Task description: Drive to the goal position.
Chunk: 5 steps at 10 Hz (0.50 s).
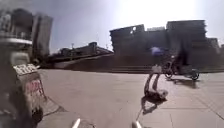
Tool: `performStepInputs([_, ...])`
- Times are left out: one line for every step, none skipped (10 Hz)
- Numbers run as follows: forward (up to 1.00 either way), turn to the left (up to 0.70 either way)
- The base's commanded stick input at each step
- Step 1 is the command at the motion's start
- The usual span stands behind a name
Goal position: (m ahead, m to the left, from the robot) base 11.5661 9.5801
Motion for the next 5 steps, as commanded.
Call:
performStepInputs([1.0,0.4])
performStepInputs([1.0,0.4])
performStepInputs([1.0,0.39])
performStepInputs([1.0,0.38])
performStepInputs([1.0,0.04])
